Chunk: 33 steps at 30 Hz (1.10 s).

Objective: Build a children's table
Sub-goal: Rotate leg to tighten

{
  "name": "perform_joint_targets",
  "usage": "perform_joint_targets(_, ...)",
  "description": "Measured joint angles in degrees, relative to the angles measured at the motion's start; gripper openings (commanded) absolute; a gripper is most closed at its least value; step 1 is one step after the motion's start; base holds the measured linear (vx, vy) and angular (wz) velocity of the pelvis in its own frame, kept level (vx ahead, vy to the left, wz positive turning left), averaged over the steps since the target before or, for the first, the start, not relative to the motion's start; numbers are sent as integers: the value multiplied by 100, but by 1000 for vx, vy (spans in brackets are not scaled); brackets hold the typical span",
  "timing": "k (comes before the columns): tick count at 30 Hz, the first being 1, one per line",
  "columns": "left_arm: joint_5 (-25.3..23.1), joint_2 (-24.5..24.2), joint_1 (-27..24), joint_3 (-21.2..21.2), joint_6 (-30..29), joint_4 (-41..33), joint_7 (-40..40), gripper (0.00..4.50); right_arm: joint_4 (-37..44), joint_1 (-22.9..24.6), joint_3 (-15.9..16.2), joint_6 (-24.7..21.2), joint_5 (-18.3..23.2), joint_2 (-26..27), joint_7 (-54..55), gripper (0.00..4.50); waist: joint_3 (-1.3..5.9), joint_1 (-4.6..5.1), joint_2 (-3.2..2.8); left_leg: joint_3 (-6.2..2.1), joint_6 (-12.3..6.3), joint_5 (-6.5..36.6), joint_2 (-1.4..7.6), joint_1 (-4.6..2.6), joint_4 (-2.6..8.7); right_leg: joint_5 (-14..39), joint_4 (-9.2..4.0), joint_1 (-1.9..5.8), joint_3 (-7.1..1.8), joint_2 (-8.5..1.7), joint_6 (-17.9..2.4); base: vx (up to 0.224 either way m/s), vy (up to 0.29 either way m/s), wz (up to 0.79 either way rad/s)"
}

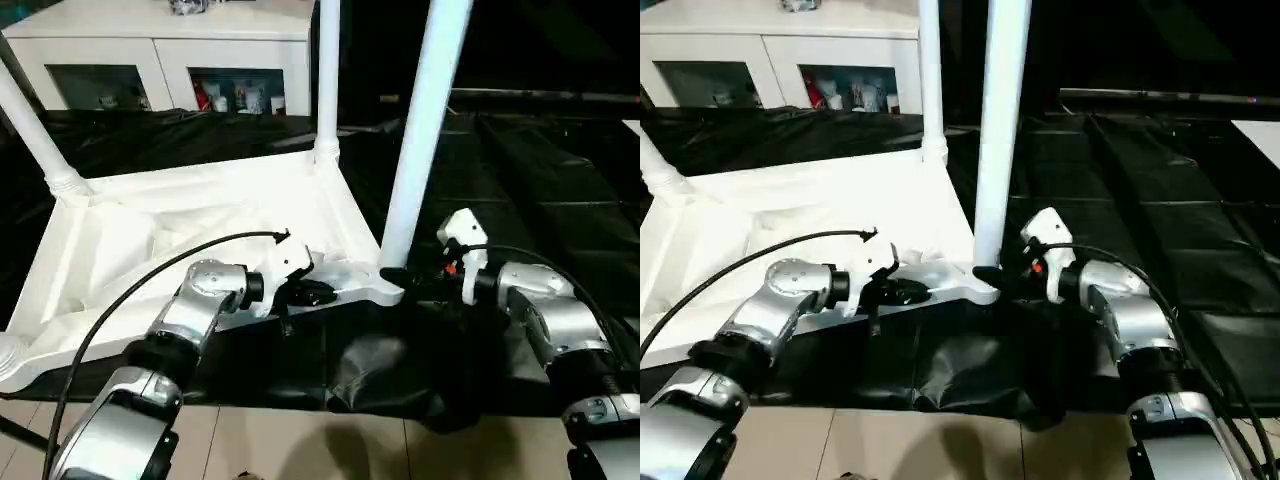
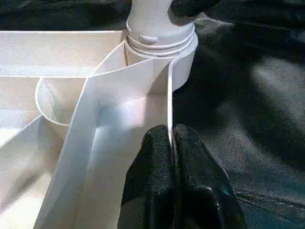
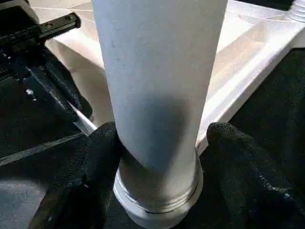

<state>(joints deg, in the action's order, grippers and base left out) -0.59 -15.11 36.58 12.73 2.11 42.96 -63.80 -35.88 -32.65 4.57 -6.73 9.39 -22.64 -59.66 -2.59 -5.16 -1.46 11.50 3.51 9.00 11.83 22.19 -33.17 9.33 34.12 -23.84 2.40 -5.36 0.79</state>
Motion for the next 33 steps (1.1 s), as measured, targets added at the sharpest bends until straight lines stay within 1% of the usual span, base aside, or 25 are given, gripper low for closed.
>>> perform_joint_targets(1, 5, -2, 0, 0, -14, -6, -6, 0, -24, -21, 19, 4, 0, 0, -32, 268, 0, 0, 0, 0, 0, 0, 0, 1, 0, 0, 0, -1, 0, 0, 0, 0, 0, 0)
perform_joint_targets(2, 18, -9, -8, 0, -48, -37, -18, 0, -38, -33, 36, 21, -1, 2, -59, 252, 0, 0, 0, 0, 0, 0, 0, 2, 0, 1, 0, -2, 0, 1, 1, 0, 0, 0)
perform_joint_targets(3, 22, -10, -11, 0, -61, -50, -25, 0, -45, -36, 38, 36, -2, 4, -76, 252, 0, -1, 0, 0, 0, 0, 0, 3, 0, 1, 0, -3, 0, 1, 1, 0, 0, 0)
perform_joint_targets(6, 45, -33, -30, -1, -107, -97, -34, 0, -124, -83, 43, 97, -28, 36, -156, 218, 0, -1, 0, 1, 0, 0, 0, 5, 0, 1, 0, -6, 0, 1, 1, 0, 0, 0)
perform_joint_targets(7, 48, -39, -33, -3, -118, -103, -38, 0, -170, -105, 43, 118, -33, 46, -176, 218, 0, 1, 0, 1, 0, 0, 0, 5, -1, 1, 0, -6, -1, 1, 1, 0, 0, 0)
perform_joint_targets(8, 49, -41, -34, -5, -124, -104, -38, 0, -216, -127, 43, 141, -34, 52, -193, 206, 0, 4, 0, 1, 0, 0, 0, 5, -1, 1, 0, -6, -1, 1, 1, 0, 0, 0)
perform_joint_targets(16, 68, -50, -37, -7, -173, -120, -43, 0, -274, -138, 42, 213, -29, 66, -211, 196, 0, 7, -1, 1, 0, 0, 0, 4, -1, 1, 0, -6, -1, 2, 1, 0, 0, 0)
perform_joint_targets(19, 53, -37, -34, -18, -188, -105, 58, 0, -268, -82, -57, 183, -6, 192, 12, 195, 0, 13, -1, 0, 0, 0, 1, 1, -1, 1, 2, -4, -1, 3, 1, 0, 0, 0)
perform_joint_targets(22, -105, 177, 195, -52, -161, 255, 646, 0, -259, 43, -364, 176, -8, 590, 1035, 195, 0, 19, 1, -1, 1, 0, 0, 0, -4, -5, 1, -3, -3, 3, -7, 0, 0, 0)
perform_joint_targets(24, -225, 420, 392, -46, -145, 549, 1146, 0, -256, 93, -554, 176, -35, 907, 1952, 195, 1, 27, 3, -1, 1, 0, -1, -3, -13, -7, -2, 5, -6, 2, -10, 0, 0, 0)
perform_joint_targets(26, -392, 668, 599, -42, -173, 824, 1733, 0, -251, 83, -753, 170, -118, 1268, 3093, 195, 3, 39, 6, -1, 1, 0, -4, -3, -16, -5, -6, 6, -10, 1, -7, 0, 0, 0)
perform_joint_targets(29, -488, 917, 724, -33, -230, 991, 2195, 0, -223, 60, -890, 176, -238, 1658, 4196, 195, 5, 48, 10, -4, 1, 0, -4, -8, -13, -1, -6, 10, -7, 1, -1, 0, 0, 0)
perform_joint_targets(33, -531, 1014, 807, -13, -224, 1091, 2339, 0, -169, 58, -944, 216, -333, 1965, 4919, 195, 5, 53, 9, -7, 2, 0, -3, -6, -4, 3, -7, 8, -3, 3, 6, 0, 0, 0)
